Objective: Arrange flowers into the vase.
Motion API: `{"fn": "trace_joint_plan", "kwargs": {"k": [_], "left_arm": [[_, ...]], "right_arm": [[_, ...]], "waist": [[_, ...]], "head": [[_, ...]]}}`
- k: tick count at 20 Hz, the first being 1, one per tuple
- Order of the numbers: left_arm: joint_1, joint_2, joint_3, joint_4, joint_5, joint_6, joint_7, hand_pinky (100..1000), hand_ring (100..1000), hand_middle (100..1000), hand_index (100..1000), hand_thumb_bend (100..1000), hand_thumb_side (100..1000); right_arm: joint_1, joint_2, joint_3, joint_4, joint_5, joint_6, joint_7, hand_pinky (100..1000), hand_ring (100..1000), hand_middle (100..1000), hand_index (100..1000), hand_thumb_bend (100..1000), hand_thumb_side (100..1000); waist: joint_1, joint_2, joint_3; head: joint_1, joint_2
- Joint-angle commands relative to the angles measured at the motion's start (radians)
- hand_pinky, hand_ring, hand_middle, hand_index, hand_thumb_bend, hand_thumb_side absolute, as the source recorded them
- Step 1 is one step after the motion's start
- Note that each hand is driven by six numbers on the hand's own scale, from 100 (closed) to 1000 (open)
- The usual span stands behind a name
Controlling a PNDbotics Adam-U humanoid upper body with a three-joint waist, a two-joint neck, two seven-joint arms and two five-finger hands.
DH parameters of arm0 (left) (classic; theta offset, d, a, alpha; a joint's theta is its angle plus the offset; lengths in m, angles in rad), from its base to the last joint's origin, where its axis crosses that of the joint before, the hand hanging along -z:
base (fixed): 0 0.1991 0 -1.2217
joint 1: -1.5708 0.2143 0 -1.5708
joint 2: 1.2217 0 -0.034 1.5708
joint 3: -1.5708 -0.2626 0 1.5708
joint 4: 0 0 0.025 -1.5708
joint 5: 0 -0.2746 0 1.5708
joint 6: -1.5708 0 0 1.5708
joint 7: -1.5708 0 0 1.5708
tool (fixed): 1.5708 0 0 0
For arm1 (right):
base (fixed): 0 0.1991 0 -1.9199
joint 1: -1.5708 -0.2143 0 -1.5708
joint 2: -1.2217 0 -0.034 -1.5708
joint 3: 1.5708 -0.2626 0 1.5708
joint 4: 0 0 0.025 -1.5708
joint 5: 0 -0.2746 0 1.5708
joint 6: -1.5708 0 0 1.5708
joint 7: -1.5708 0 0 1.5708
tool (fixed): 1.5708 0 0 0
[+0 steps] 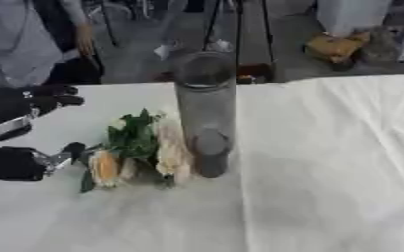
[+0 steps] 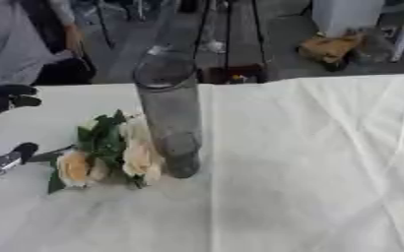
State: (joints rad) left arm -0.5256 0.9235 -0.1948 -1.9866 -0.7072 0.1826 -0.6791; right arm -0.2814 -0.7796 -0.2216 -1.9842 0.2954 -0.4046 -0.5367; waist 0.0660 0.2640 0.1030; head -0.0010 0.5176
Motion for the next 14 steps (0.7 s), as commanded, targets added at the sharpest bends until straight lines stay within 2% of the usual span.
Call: {"fn": "trace_joint_plan", "kwargs": {"k": [1,4,14], "left_arm": [[-0.017,0.017,0.001,-0.002,-0.040,-0.007,-0.021,923,1000,1000,1000,381,819],[-0.030,0.007,-0.011,0.036,-0.071,-0.019,-0.020,924,1000,998,1000,398,802],[-0.072,-0.029,-0.051,0.188,-0.204,-0.074,0.015,914,994,980,1000,356,737]], "right_arm": [[-0.008,-0.027,-0.006,-0.016,-0.012,-0.001,0.005,876,1000,851,898,100,1000],[-0.010,-0.026,-0.003,-0.016,-0.014,-0.001,0.010,877,1000,851,898,100,1000],[-0.015,-0.022,0.001,-0.016,-0.020,-0.001,0.023,878,1000,852,899,100,1000]], "waist": [[-0.002,-0.017,-0.002],[-0.002,-0.015,-0.003],[-0.001,-0.006,-0.014]], "head": [[0.005,-0.009],[0.007,-0.011],[0.017,-0.019]]}}
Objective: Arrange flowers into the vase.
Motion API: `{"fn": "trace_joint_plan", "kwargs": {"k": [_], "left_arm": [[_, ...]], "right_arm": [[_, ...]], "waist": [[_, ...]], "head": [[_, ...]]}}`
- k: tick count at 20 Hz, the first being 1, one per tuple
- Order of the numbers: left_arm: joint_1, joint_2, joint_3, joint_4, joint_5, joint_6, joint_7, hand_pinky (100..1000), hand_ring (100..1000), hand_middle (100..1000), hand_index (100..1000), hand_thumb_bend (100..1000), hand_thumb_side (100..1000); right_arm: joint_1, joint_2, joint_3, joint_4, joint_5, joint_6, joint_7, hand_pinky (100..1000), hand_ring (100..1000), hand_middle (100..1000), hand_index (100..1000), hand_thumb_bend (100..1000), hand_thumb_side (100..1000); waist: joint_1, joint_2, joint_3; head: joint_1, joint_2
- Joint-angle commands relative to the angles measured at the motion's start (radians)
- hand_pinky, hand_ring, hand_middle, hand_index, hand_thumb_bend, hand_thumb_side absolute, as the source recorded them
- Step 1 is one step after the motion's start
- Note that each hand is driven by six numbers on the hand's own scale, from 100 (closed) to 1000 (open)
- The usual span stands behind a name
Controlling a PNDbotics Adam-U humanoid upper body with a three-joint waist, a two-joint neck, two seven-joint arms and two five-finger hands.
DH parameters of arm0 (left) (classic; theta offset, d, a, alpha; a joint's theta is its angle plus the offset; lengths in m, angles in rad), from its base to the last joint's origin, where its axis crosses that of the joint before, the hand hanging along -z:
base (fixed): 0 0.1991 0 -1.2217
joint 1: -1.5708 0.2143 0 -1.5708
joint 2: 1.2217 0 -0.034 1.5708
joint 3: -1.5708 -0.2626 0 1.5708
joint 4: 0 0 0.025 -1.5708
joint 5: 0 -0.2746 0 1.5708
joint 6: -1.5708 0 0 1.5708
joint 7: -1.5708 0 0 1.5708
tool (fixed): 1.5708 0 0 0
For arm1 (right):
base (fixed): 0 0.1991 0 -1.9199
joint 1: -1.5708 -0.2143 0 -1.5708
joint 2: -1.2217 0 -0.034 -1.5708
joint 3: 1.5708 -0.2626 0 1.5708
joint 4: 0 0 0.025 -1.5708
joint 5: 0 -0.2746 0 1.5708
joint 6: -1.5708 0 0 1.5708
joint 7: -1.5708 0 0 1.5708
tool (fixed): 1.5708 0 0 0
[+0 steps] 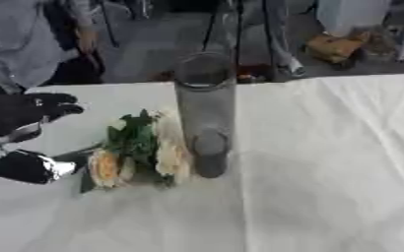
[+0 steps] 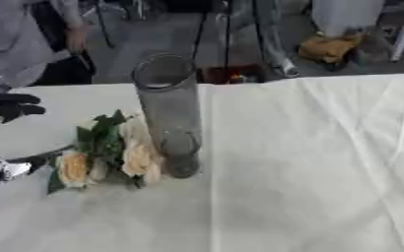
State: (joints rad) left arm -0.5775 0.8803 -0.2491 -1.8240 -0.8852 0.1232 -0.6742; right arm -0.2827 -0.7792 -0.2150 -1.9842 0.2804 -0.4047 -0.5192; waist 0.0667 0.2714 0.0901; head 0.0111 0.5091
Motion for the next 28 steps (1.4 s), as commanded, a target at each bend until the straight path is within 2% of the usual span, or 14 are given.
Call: {"fn": "trace_joint_plan", "kwargs": {"k": [1,5,9,13,22,28], "left_arm": [[-0.023,0.012,0.000,0.040,-0.033,-0.022,0.015,912,992,977,1000,351,736],[-0.029,0.005,-0.005,0.074,-0.050,-0.044,0.033,912,992,977,1000,351,736],[-0.037,-0.009,-0.015,0.131,-0.077,-0.057,0.062,890,976,965,1000,276,666],[-0.047,-0.023,-0.025,0.180,-0.090,-0.075,0.082,882,971,960,1000,271,664],[-0.079,-0.056,-0.041,0.269,-0.112,-0.096,0.087,883,970,961,1000,303,659],[-0.106,-0.075,-0.054,0.325,-0.170,-0.118,0.081,900,975,978,1000,383,674]], "right_arm": [[-0.013,-0.021,-0.006,-0.016,-0.006,-0.001,0.006,878,1000,851,899,100,1000],[-0.014,-0.021,-0.006,-0.016,-0.007,-0.001,0.008,878,1000,851,899,100,1000],[-0.016,-0.018,-0.005,-0.016,-0.009,-0.002,0.010,879,1000,851,899,100,1000],[-0.017,-0.016,-0.005,-0.016,-0.011,-0.003,0.012,880,1000,851,899,100,1000],[-0.020,-0.014,-0.003,-0.016,-0.017,-0.005,0.017,881,1000,851,898,100,1000],[-0.022,-0.015,-0.001,-0.016,-0.022,-0.008,0.019,881,1000,850,898,100,1000]], "waist": [[-0.001,-0.013,-0.002],[-0.001,-0.012,-0.002],[-0.002,-0.008,-0.006],[-0.004,-0.004,-0.009],[-0.005,0.002,-0.014],[-0.004,0.004,-0.018]], "head": [[0.006,-0.011],[0.006,-0.012],[0.010,-0.016],[0.014,-0.019],[0.023,-0.025],[0.028,-0.028]]}}
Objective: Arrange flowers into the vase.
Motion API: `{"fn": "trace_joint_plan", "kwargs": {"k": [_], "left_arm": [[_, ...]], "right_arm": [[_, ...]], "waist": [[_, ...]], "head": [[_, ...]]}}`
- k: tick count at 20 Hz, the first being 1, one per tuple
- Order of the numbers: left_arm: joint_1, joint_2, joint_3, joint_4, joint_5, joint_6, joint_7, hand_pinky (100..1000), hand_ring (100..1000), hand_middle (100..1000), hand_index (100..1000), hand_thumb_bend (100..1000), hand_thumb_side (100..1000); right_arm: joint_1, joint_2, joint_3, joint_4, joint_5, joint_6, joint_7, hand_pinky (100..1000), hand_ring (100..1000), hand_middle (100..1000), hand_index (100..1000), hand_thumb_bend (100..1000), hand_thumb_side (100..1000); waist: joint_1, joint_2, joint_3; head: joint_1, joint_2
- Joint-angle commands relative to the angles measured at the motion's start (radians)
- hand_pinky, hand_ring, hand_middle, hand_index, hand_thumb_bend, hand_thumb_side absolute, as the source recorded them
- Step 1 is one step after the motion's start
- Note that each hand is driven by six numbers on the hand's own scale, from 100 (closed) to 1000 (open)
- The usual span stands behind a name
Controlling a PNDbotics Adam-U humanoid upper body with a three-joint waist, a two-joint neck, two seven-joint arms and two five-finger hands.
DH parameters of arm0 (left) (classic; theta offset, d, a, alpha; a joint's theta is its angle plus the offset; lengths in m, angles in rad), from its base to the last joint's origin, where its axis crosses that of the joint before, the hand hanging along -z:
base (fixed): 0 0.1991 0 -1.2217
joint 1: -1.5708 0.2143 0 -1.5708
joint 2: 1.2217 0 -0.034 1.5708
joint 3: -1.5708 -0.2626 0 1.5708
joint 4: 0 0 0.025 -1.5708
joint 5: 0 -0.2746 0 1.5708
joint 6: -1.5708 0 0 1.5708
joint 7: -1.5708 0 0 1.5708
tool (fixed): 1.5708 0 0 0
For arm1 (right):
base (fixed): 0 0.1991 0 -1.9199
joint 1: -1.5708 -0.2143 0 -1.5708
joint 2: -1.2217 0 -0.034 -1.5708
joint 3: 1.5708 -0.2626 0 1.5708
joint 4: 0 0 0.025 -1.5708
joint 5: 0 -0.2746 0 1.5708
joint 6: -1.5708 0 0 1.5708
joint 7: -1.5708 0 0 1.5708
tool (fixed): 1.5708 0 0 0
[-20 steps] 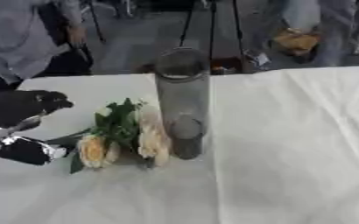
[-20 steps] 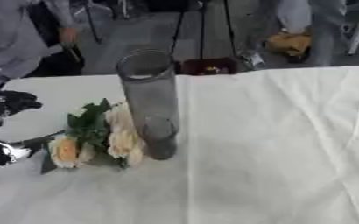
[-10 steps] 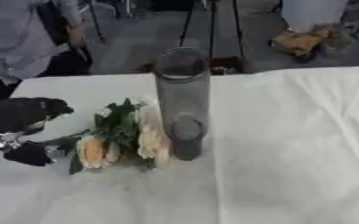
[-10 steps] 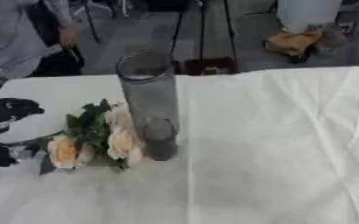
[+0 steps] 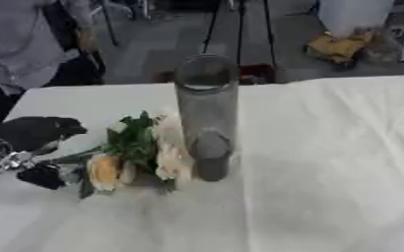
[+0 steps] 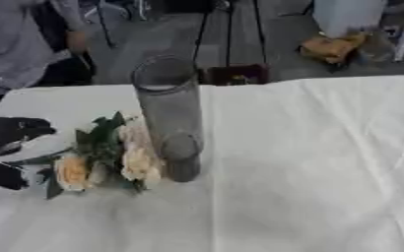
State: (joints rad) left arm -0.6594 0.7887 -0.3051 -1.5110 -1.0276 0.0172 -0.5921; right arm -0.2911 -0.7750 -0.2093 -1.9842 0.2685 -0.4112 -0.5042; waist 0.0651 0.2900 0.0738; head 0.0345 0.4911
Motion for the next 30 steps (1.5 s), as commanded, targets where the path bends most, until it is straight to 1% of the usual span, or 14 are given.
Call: {"fn": "trace_joint_plan", "kwargs": {"k": [1,4,7,10,16,19,25,29,30], "left_arm": [[-0.028,0.015,0.001,0.019,-0.041,-0.019,0.001,902,974,976,1000,372,664],[-0.036,0.003,-0.003,0.041,-0.079,-0.039,0.010,900,974,976,1000,370,661],[-0.044,-0.010,-0.002,0.068,-0.092,-0.049,0.020,896,973,974,1000,354,662],[-0.053,-0.023,0.000,0.096,-0.097,-0.051,0.029,893,971,971,1000,319,657],[-0.073,-0.046,-0.003,0.141,-0.124,-0.055,0.042,891,968,964,1000,297,646],[-0.082,-0.055,-0.001,0.161,-0.143,-0.054,0.050,889,966,961,1000,254,640],[-0.096,-0.069,0.004,0.201,-0.160,-0.055,0.060,886,963,956,1000,244,633],[-0.101,-0.075,0.006,0.223,-0.162,-0.061,0.047,892,966,958,1000,230,595],[-0.102,-0.074,0.006,0.229,-0.161,-0.065,0.036,894,966,959,1000,205,576]], "right_arm": [[-0.014,-0.019,-0.007,-0.016,-0.011,-0.003,0.005,881,1000,850,898,100,1000],[-0.014,-0.018,-0.007,-0.016,-0.014,-0.004,0.006,882,1000,851,898,100,1000],[-0.014,-0.017,-0.007,-0.016,-0.016,-0.005,0.007,882,1000,850,898,100,1000],[-0.015,-0.017,-0.007,-0.016,-0.018,-0.005,0.008,883,1000,850,899,100,1000],[-0.016,-0.015,-0.006,-0.016,-0.022,-0.008,0.011,884,1000,851,900,100,1000],[-0.017,-0.016,-0.006,-0.016,-0.023,-0.010,0.011,884,1000,851,899,100,1000],[-0.020,-0.016,-0.005,-0.016,-0.025,-0.012,0.011,885,1000,850,900,100,1000],[-0.021,-0.016,-0.005,-0.016,-0.026,-0.014,0.011,885,1000,850,900,100,1000],[-0.021,-0.016,-0.004,-0.016,-0.027,-0.014,0.011,885,1000,850,900,100,1000]], "waist": [[-0.002,-0.014,-0.002],[-0.002,-0.011,-0.004],[-0.002,-0.010,-0.006],[-0.002,-0.007,-0.008],[-0.003,-0.002,-0.013],[-0.004,0.000,-0.016],[-0.005,0.004,-0.020],[-0.006,0.007,-0.023],[-0.005,0.007,-0.023]], "head": [[0.006,-0.010],[0.011,-0.012],[0.017,-0.015],[0.022,-0.018],[0.036,-0.023],[0.041,-0.024],[0.050,-0.033],[0.052,-0.034],[0.052,-0.032]]}}
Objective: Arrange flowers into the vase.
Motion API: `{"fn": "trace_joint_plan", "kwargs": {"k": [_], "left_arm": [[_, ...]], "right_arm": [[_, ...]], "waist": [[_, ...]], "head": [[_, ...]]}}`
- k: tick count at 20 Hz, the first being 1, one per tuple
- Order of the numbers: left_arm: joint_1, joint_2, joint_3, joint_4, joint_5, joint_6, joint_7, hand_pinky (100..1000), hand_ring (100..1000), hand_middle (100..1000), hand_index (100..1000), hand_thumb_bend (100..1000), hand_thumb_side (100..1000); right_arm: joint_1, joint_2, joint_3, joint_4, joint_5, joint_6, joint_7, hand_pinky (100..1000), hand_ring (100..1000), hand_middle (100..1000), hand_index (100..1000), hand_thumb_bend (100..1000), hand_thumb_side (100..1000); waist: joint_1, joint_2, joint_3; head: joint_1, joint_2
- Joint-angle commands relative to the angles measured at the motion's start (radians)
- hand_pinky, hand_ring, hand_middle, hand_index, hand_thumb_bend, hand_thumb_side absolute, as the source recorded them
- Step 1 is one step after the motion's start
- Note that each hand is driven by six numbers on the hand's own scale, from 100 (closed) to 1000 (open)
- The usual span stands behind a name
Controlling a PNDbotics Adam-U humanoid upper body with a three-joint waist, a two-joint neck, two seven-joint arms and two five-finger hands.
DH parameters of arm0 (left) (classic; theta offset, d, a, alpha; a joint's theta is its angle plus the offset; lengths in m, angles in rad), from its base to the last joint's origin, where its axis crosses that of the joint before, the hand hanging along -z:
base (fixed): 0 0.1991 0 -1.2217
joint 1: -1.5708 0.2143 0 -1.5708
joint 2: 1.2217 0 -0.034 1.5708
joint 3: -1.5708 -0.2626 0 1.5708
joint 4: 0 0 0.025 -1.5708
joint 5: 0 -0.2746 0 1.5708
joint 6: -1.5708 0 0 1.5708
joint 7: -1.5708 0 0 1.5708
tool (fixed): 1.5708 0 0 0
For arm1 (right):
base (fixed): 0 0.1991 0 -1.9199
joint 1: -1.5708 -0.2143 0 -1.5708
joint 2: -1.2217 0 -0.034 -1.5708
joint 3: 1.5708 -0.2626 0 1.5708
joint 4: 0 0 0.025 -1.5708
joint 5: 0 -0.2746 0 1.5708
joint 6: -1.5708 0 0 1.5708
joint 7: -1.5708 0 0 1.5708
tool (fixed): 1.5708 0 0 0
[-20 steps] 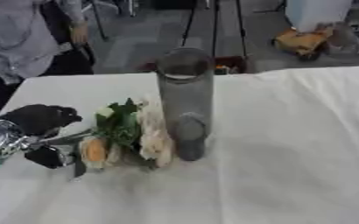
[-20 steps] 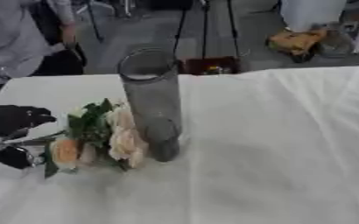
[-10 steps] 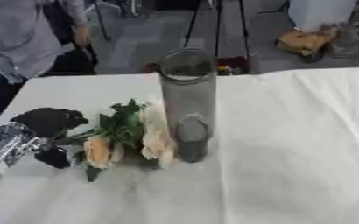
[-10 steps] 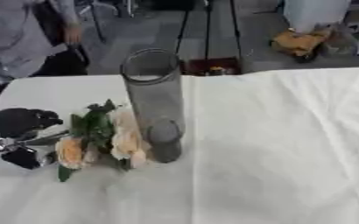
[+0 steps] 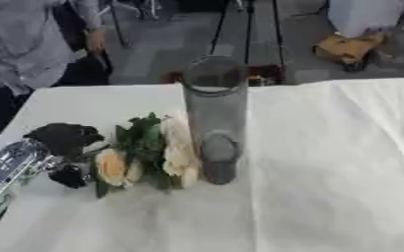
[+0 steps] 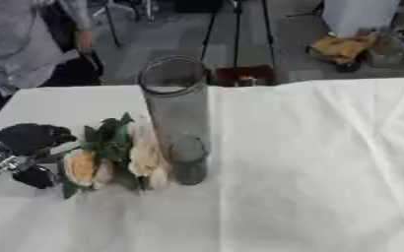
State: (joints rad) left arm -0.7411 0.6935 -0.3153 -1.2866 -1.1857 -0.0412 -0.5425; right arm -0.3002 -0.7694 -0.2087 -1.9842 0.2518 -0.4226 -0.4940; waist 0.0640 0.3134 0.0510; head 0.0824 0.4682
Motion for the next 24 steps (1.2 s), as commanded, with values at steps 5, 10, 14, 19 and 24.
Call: {"fn": "trace_joint_plan", "kwargs": {"k": [5,10,14,19,24], "left_arm": [[-0.028,0.026,0.022,0.003,-0.008,-0.011,-0.047,902,964,958,1000,119,538],[-0.038,0.017,0.026,0.015,-0.023,-0.003,-0.041,899,964,959,1000,150,567],[-0.049,0.003,0.031,0.042,-0.020,0.001,-0.038,896,965,962,1000,209,597],[-0.060,-0.010,0.034,0.075,-0.015,-0.006,-0.051,889,960,957,1000,211,597],[-0.069,-0.023,0.040,0.105,-0.013,-0.002,-0.056,835,897,898,1000,173,594]], "right_arm": [[-0.011,-0.020,-0.003,-0.016,-0.011,-0.002,0.004,886,1000,850,899,100,1000],[-0.012,-0.019,-0.002,-0.016,-0.012,-0.004,0.006,886,1000,849,899,100,1000],[-0.013,-0.018,-0.001,-0.016,-0.012,-0.003,0.009,887,1000,848,899,100,1000],[-0.015,-0.018,0.000,-0.016,-0.013,-0.005,0.009,887,1000,848,899,100,1000],[-0.014,-0.017,0.000,-0.016,-0.014,-0.006,0.011,888,1000,846,899,100,1000]], "waist": [[-0.002,-0.017,0.002],[-0.003,-0.015,-0.001],[-0.004,-0.013,-0.003],[-0.004,-0.011,-0.006],[-0.005,-0.010,-0.010]], "head": [[0.005,-0.006],[0.009,-0.010],[0.014,-0.012],[0.020,-0.015],[0.025,-0.021]]}}
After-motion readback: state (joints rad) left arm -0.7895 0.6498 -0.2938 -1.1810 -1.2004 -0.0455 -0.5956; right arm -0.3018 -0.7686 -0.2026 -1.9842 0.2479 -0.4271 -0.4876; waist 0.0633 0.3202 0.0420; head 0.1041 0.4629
